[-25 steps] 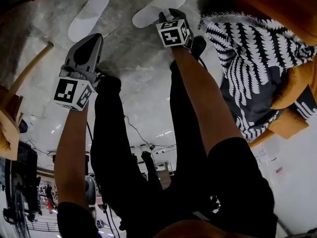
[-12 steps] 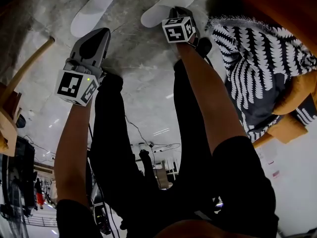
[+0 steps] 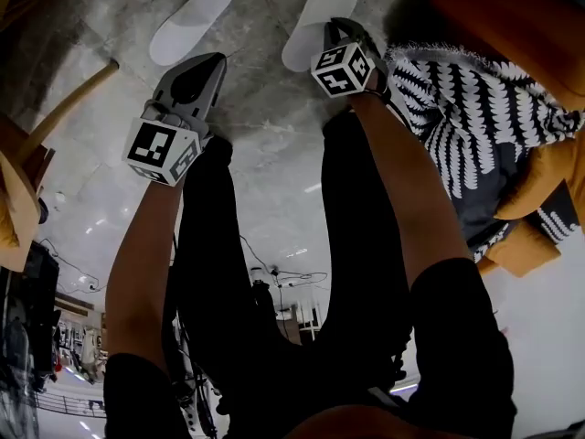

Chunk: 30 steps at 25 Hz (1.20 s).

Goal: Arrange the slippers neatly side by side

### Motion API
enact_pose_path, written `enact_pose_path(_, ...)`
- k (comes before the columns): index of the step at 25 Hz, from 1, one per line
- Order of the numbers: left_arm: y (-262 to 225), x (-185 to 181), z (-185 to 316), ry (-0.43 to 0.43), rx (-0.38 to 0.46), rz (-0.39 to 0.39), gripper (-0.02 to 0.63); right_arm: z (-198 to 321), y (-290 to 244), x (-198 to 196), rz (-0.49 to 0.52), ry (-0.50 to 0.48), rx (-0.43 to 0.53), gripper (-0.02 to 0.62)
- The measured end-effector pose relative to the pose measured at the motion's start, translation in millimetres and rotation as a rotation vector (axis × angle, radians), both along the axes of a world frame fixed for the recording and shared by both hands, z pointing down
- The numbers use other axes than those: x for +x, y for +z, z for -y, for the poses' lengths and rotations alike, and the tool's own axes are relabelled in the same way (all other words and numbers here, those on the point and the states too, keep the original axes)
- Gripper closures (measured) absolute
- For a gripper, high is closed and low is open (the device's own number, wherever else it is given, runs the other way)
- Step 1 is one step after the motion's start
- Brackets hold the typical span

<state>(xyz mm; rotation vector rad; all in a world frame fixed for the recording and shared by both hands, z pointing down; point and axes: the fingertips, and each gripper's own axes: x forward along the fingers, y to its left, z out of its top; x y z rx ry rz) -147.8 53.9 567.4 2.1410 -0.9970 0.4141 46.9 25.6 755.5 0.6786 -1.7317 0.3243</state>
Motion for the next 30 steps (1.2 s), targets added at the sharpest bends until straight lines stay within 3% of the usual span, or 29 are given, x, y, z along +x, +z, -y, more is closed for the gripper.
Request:
enact_pose_path(8,1,-2,5,-0.024,0.014,0.012,0.592,-1,-17,-26,-0.024,-0.464,0.09,0.552)
enact_pose_path(13,8,-11,7,-0.079,0.018,0.021,0.592,-7,-5,-36,-0.04,-0.684,0.113,0.552)
enact_pose_path(25,43,-11,-11,-0.117,-0.011,0.032,0.591,-14,33,-48,-0.041,-0.909,0.149,0.552)
enact_pose_path(30,51,-13,-11,-0.138,-0.011,0.03,0.592,-17,44,-50,-0.038,-0.886,0.137,0.552)
